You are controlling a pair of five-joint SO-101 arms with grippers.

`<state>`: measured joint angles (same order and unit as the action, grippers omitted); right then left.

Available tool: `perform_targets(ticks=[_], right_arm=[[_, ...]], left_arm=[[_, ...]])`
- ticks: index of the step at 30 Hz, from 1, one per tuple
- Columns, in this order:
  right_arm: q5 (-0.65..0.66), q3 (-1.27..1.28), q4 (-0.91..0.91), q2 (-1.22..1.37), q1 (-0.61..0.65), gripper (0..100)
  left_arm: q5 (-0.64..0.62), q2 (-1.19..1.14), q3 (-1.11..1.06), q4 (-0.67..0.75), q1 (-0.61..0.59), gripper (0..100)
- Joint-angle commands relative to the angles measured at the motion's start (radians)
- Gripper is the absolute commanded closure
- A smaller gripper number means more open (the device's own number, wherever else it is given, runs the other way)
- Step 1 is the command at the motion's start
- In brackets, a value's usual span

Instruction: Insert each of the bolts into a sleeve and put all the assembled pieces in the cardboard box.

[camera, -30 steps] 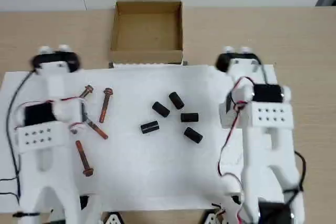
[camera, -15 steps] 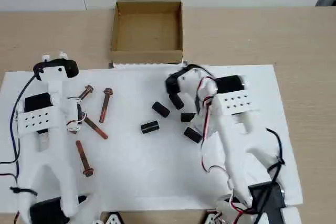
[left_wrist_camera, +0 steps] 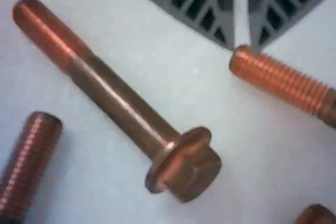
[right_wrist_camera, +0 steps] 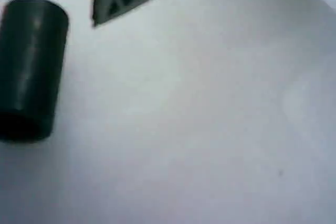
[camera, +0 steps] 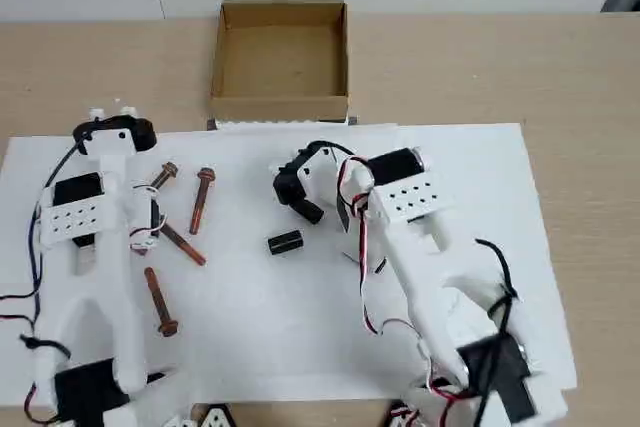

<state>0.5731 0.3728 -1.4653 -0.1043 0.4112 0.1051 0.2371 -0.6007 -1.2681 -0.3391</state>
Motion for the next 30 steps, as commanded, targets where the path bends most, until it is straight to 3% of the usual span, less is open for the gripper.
perform_targets(ticks=[1,17,24,30], right_arm=[[0.009,-0.044,0.041,0.041,0.004,80.1],[0.014,-0.04,0.136,0.205,0.007,80.3],[0.014,-0.04,0.137,0.269,0.005,99.5],[0.006,-0.054,0.13,0.26,0.007,98.8]], left_arm=[[0.031,-0.008,0.025,0.02,0.0,100],[0.032,-0.015,0.027,0.02,0.0,100],[0.032,-0.015,0.025,0.02,0.0,100],[0.031,-0.014,0.021,0.014,0.0,100]])
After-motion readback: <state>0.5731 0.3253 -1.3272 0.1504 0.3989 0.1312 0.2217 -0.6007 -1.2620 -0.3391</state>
